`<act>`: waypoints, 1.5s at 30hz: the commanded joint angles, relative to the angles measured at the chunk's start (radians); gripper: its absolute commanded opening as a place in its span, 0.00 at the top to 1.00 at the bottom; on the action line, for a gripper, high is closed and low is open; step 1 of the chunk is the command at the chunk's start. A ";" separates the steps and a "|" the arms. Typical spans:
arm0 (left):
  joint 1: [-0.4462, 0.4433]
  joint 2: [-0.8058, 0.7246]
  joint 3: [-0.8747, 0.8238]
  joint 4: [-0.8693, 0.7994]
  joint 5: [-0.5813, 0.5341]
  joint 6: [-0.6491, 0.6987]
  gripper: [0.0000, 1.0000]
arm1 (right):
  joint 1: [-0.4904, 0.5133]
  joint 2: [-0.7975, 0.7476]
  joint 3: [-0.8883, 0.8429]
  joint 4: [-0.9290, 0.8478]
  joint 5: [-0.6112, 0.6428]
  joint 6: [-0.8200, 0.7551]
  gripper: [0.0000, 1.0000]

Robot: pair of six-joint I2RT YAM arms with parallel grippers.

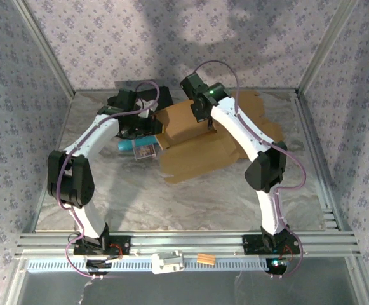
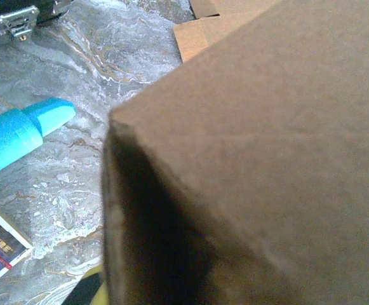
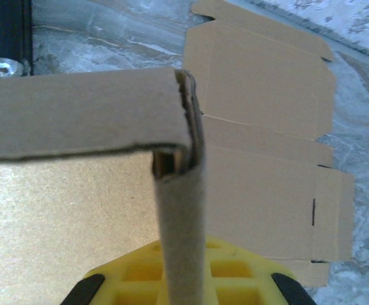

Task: Fold the paper box

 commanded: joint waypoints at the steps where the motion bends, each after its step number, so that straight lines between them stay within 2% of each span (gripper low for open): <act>1: -0.010 -0.032 0.046 -0.022 0.022 0.000 1.00 | 0.011 0.029 0.031 -0.053 0.220 0.048 1.00; 3: -0.017 -0.032 0.050 -0.025 0.008 -0.006 1.00 | 0.026 0.038 0.034 -0.082 0.263 0.081 1.00; 5: -0.021 -0.034 0.046 -0.018 0.002 -0.014 1.00 | 0.029 0.038 0.042 -0.103 0.231 0.123 1.00; 8: -0.022 -0.031 0.037 -0.011 -0.024 -0.029 1.00 | 0.028 0.011 0.018 -0.056 0.104 0.106 1.00; 12: -0.033 -0.014 0.022 -0.026 -0.105 -0.052 1.00 | 0.028 -0.008 -0.017 -0.044 0.079 0.093 1.00; 15: -0.071 -0.011 -0.014 -0.006 -0.192 -0.073 0.99 | 0.030 -0.058 -0.141 0.007 0.069 0.111 1.00; 19: -0.140 0.003 -0.066 0.041 -0.321 -0.111 0.91 | 0.028 -0.173 -0.392 0.149 0.045 0.177 1.00; 23: -0.195 0.036 -0.120 0.087 -0.443 -0.147 0.90 | 0.027 -0.232 -0.574 0.244 0.008 0.244 1.00; 30: -0.238 0.081 -0.213 0.210 -0.498 -0.192 0.83 | 0.021 -0.215 -0.693 0.281 -0.029 0.298 1.00; 33: -0.247 0.090 -0.237 0.243 -0.497 -0.199 0.84 | 0.009 -0.195 -0.707 0.277 -0.051 0.303 1.00; 39: -0.254 0.080 -0.253 0.260 -0.528 -0.206 0.99 | 0.005 -0.184 -0.717 0.278 -0.063 0.300 1.00; 45: -0.280 0.104 -0.227 0.191 -0.615 -0.248 1.00 | 0.008 -0.164 -0.698 0.257 -0.073 0.319 1.00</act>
